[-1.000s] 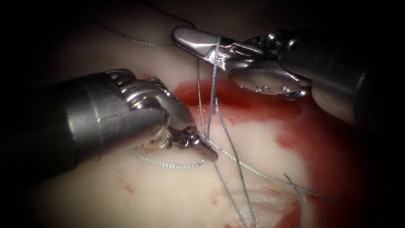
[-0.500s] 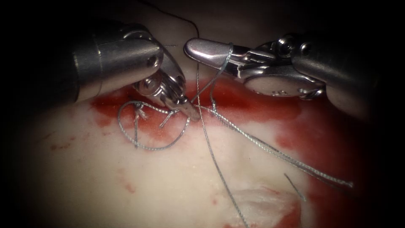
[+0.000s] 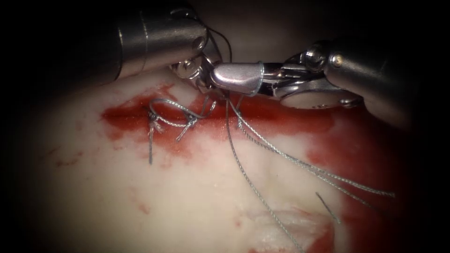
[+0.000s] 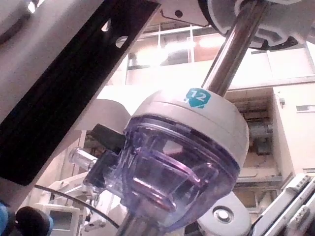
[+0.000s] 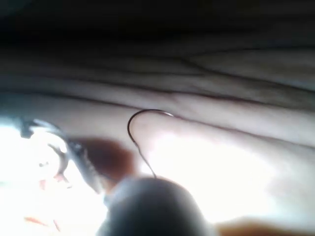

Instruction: Wound Closure

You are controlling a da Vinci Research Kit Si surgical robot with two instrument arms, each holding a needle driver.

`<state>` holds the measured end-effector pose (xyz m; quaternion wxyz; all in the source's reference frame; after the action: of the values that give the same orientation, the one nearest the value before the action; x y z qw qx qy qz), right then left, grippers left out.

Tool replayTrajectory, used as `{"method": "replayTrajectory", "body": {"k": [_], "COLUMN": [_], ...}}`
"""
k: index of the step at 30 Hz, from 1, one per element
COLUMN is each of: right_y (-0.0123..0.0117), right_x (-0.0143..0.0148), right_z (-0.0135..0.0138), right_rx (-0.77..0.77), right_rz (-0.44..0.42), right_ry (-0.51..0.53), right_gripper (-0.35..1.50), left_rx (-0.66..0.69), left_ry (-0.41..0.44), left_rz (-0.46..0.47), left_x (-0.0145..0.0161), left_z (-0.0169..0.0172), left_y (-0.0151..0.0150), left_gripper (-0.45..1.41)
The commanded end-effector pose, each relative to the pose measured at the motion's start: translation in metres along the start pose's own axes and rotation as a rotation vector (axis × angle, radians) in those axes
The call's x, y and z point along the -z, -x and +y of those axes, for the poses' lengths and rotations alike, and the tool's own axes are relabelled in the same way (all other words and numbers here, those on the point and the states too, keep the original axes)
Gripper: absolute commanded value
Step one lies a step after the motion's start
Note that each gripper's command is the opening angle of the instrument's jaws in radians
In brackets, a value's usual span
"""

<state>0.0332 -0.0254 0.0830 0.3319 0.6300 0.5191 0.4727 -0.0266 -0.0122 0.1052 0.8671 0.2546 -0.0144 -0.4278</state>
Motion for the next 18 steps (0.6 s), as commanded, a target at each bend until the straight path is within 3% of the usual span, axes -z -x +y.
{"method": "replayTrajectory", "body": {"k": [1,4,11,18], "right_y": [-0.001,-0.0009,-0.0007,0.0002], "right_x": [-0.0005,-0.0002,0.0008,0.0012], "right_z": [-0.0002,-0.0004,-0.0014,-0.0018], "right_rx": [0.011,0.033,0.122,0.172], "right_rz": [-0.041,-0.105,-0.292,-0.396], "right_ry": [0.024,0.061,0.258,0.368], "right_gripper": [-0.35,-0.35,-0.35,-0.35], "left_rx": [0.0,0.001,-0.01,-0.011], "left_ry": [-0.001,-0.008,-0.03,-0.099], "left_rz": [-0.009,-0.007,0.001,0.065], "left_x": [0.0011,0.0017,0.0037,0.0049], "left_z": [0.0001,0.0003,0.0002,-0.0005], "left_y": [0.0011,0.0011,0.0002,-0.0009], "left_gripper": [-0.45,-0.45,-0.45,-0.45]}}
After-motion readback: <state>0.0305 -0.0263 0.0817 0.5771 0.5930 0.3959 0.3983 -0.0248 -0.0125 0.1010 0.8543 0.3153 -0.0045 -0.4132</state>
